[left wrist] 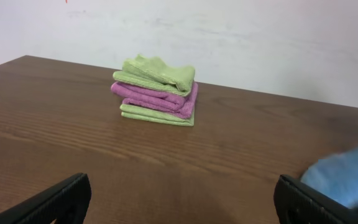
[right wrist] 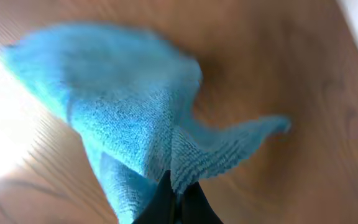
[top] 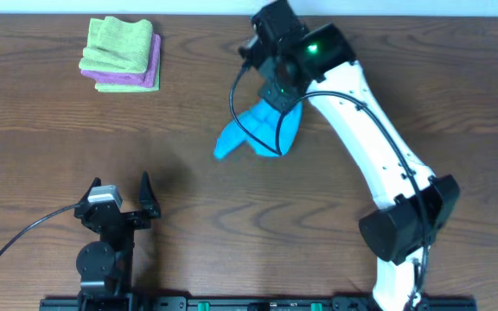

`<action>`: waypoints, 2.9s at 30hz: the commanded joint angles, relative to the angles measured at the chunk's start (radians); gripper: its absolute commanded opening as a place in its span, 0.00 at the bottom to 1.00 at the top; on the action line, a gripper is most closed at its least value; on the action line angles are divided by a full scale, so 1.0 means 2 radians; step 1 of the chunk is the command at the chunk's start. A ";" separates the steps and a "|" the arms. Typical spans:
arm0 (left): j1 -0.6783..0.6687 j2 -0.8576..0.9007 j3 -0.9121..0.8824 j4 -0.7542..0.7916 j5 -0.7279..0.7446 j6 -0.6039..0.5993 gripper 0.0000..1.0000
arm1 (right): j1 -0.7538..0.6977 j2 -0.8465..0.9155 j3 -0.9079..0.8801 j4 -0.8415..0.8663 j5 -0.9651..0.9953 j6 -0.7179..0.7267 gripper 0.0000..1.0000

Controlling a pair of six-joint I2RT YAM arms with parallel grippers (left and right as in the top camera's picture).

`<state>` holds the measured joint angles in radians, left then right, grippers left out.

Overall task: Fold the cloth
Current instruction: 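Lift the blue cloth and carry it toward the table center, then lower the blue cloth onto the table and release it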

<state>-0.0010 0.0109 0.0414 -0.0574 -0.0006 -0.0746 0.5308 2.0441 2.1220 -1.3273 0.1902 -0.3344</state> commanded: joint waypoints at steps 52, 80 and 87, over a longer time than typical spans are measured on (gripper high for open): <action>0.002 -0.002 -0.018 -0.010 -0.005 0.000 0.95 | -0.039 -0.041 -0.297 0.201 -0.176 0.256 0.99; 0.002 -0.002 -0.018 -0.010 -0.005 0.000 0.95 | -0.203 -0.030 -0.385 0.397 -0.382 0.136 0.99; 0.002 -0.002 -0.018 -0.010 -0.005 0.000 0.95 | -0.206 0.010 -0.385 0.422 -0.427 0.135 0.99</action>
<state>-0.0010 0.0109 0.0414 -0.0574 -0.0006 -0.0746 0.1192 2.0205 1.3563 -0.4885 -0.5922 -0.0414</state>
